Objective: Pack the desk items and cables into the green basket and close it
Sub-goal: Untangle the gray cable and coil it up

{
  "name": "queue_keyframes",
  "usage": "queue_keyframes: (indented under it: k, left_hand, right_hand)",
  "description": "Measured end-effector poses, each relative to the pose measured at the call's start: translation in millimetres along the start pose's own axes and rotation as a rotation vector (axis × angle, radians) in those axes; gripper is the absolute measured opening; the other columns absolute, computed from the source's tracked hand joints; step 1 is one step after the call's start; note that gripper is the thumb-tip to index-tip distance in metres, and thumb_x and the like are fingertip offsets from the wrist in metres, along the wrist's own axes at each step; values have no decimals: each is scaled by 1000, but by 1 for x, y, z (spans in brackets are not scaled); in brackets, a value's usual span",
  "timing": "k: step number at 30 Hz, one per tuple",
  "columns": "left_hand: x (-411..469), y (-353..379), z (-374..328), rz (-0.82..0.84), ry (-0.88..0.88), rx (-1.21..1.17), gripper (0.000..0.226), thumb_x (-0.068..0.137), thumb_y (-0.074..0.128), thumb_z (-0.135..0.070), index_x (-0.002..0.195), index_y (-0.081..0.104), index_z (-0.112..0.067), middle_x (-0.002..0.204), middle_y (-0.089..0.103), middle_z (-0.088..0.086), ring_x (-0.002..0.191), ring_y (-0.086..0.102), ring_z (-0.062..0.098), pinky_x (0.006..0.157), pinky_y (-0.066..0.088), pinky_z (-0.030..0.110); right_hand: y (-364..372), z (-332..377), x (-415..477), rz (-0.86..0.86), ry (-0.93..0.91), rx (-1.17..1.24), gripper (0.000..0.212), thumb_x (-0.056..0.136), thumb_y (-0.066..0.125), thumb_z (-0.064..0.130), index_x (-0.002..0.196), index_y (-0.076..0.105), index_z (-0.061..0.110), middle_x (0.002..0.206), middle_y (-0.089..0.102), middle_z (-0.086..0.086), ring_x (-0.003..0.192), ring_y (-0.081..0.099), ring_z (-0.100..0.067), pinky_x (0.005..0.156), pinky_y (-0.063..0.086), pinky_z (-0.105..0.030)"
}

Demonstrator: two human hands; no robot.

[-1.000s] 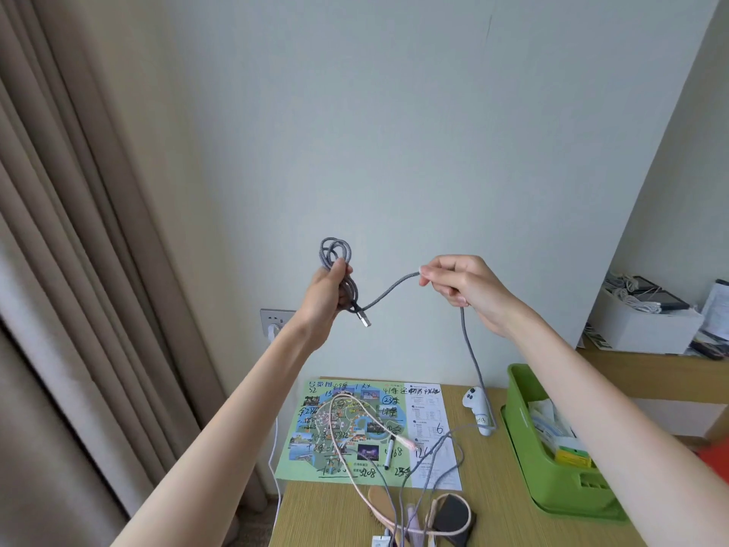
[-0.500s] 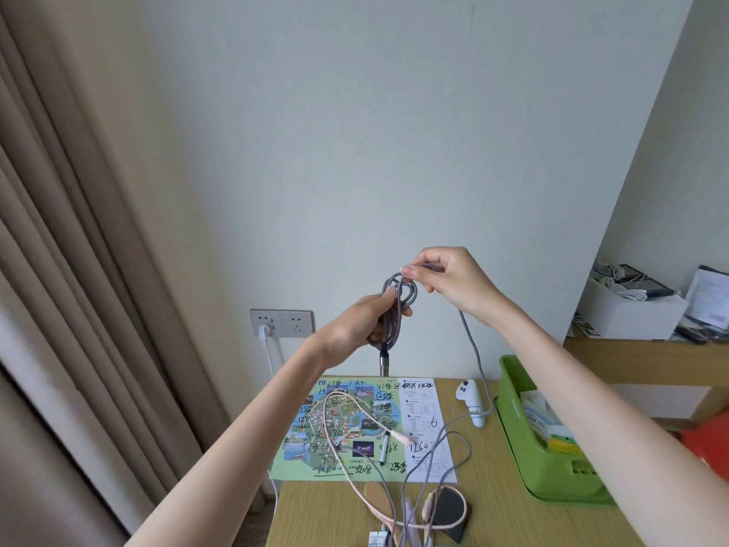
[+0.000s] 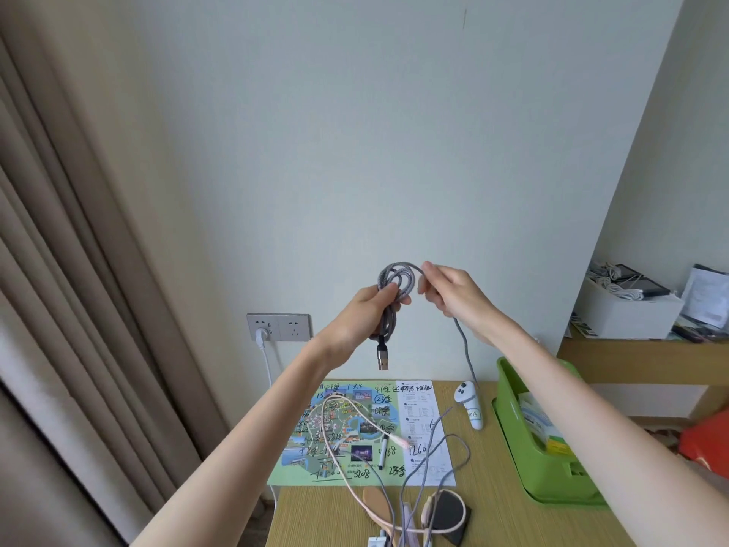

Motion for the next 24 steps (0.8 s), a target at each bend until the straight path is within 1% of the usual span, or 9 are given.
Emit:
queue_keyframes:
  k: [2,5,8,10,12,13,17,21,24]
  left_hand:
    - [4,-9,-3,-95,26,-24,35,105,33,-33,93,64,-21,80,44,-5,56,36,8,49,33,16]
    - [7,-11,-8,-143,52,-64,34,105,33,-32,103,65,-19,78,40,-4,54,34,9,53,29,23]
    - [7,-3,-10,-130,47,-91,30,104,36,-31,95,58,-12,64,39,-1,48,33,9,53,27,26]
    - [6,3,-12,-99,68,-104,32,104,36,-30,99,62,-12,60,50,-2,48,40,7,51,32,22]
    - [5,5,-16,-78,82,-114,35,104,34,-29,108,64,-12,58,60,-11,49,51,2,47,36,14]
    - [5,5,-17,-77,83,-108,35,105,33,-30,108,64,-13,57,62,-10,50,52,3,48,37,15]
    - [5,4,-18,-91,67,-134,31,105,32,-32,98,57,-14,65,57,6,59,46,16,57,32,27]
    - [8,-6,-13,-172,24,-297,29,104,37,-35,88,54,-16,66,45,-3,51,40,9,56,30,25]
    - [13,-13,-13,-152,37,-482,34,104,35,-34,80,51,-18,71,47,-3,62,45,11,62,35,25]
  right_hand:
    - [3,-8,-4,43,21,31,43,103,38,39,74,54,13,54,33,5,48,24,-9,43,20,-17]
    - [11,-9,-8,126,25,78,42,103,38,38,73,53,13,54,32,6,46,23,-8,42,19,-17]
    - [23,-2,-10,230,48,172,43,103,39,37,70,54,15,54,34,4,44,23,-9,41,18,-18]
    - [30,2,-12,276,73,234,44,102,41,37,65,55,17,54,36,3,44,24,-10,40,18,-19]
    - [32,3,-14,294,92,266,45,100,44,39,61,55,19,53,36,1,44,23,-11,42,15,-21]
    - [32,3,-14,299,98,267,46,99,45,41,61,55,19,53,36,0,44,23,-12,44,14,-22]
    - [30,2,-17,323,103,200,47,97,48,48,63,57,17,53,37,0,44,26,-12,43,20,-19]
    - [26,4,-19,347,92,139,42,95,53,46,67,59,16,51,38,3,44,27,-10,44,23,-18]
    - [21,4,-21,349,98,108,39,92,58,45,67,60,16,52,37,4,44,27,-10,45,23,-19]
Point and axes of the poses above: each hand's wrist, its own x-axis towards the middle knuckle, its own y-axis out of the palm, z = x × y, the point moved 5 cm from there along x, towards the middle knuckle
